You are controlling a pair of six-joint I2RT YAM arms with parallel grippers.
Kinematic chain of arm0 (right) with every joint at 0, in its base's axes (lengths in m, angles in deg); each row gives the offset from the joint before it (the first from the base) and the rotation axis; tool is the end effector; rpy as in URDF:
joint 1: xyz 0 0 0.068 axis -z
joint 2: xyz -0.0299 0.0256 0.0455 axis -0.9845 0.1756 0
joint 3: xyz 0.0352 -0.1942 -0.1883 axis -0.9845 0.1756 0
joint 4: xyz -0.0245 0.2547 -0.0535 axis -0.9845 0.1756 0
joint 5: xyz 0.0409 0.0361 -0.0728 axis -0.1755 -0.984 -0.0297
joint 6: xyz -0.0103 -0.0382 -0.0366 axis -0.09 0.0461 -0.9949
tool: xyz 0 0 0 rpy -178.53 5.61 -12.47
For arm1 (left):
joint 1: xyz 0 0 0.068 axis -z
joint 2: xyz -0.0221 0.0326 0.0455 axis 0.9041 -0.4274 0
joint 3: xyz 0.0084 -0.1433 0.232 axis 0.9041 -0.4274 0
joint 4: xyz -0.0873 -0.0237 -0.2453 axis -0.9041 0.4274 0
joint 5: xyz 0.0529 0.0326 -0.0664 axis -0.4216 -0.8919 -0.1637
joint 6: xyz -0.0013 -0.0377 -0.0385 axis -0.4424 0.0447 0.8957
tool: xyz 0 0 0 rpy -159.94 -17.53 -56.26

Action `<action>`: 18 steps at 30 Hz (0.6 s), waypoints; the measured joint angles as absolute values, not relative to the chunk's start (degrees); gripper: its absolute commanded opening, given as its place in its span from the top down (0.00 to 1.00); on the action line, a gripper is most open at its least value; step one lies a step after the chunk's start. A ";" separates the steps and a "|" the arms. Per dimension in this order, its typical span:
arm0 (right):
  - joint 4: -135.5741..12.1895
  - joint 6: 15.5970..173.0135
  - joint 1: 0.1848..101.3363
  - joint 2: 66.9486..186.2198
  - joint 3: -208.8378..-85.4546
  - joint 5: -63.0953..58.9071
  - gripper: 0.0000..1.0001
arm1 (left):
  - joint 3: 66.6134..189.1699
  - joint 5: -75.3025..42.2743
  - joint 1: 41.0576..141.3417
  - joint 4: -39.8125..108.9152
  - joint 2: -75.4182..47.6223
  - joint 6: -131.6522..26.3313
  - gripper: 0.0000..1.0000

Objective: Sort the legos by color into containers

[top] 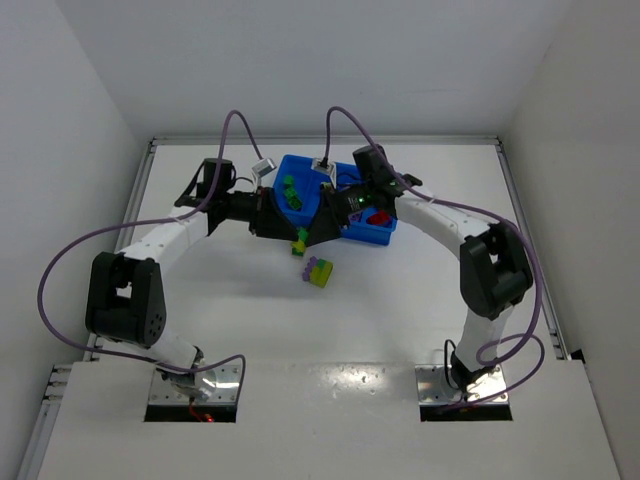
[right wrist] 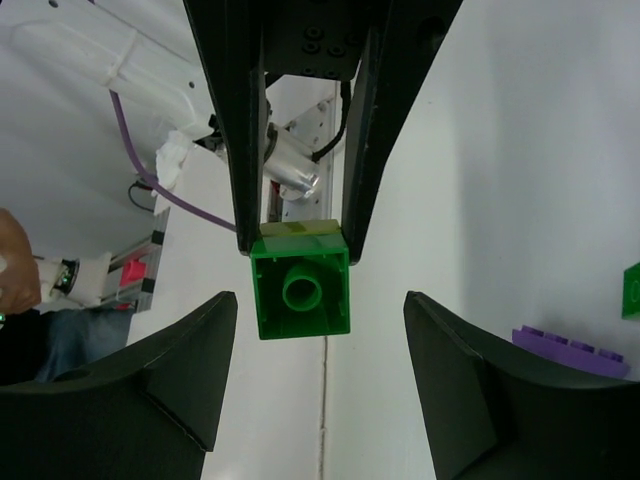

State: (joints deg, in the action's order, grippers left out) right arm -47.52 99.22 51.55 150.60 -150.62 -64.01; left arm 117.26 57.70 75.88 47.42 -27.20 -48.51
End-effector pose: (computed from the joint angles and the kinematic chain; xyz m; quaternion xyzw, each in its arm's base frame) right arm 0.3368 0.2196 0.2585 -0.3430 0.7046 0.6044 0.1438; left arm 0.3085 -0.0970 0.2706 0.2622 0.6867 -0.6528 0.1831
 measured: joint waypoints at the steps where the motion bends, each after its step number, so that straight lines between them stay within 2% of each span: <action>1: -47.13 99.09 51.31 150.62 -150.62 -64.03 0.36 | 117.26 57.70 75.88 47.31 -27.20 -48.49 1.00; 2: -46.82 98.80 51.20 150.62 -150.65 -64.17 0.42 | 117.26 57.70 75.88 47.24 -27.20 -48.49 1.00; 3: -46.58 98.45 51.11 150.62 -150.75 -64.19 0.52 | 117.26 57.70 75.88 47.24 -27.20 -48.49 1.00; 6: -45.71 97.88 50.70 150.62 -151.15 -64.67 0.66 | 117.09 57.64 75.88 46.76 -27.20 -48.49 1.00; 10: -45.40 97.56 50.63 150.62 -151.21 -64.93 0.68 | 116.65 57.96 75.88 46.35 -27.11 -48.08 1.00; 13: -45.34 97.56 50.59 150.62 -151.21 -64.95 0.83 | 116.58 57.99 75.88 46.17 -27.07 -47.86 0.98; 14: -45.36 97.58 50.59 150.62 -151.24 -64.95 0.89 | 116.54 58.01 75.88 46.02 -27.07 -47.77 0.83; 16: -45.34 97.58 50.59 150.62 -151.28 -64.95 0.90 | 116.21 57.92 75.88 45.56 -26.85 -47.49 0.67; 17: -45.36 97.60 50.57 150.62 -151.28 -64.95 0.90 | 115.97 57.75 75.88 45.34 -26.63 -47.33 0.48; 18: -45.53 97.67 50.59 150.62 -151.26 -65.02 0.91 | 115.49 57.29 75.88 44.86 -26.17 -47.27 0.41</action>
State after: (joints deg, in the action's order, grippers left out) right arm -45.53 97.67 50.59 150.62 -151.26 -65.02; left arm 115.49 57.29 75.88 44.86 -26.17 -47.27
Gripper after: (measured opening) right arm 0.364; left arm 0.464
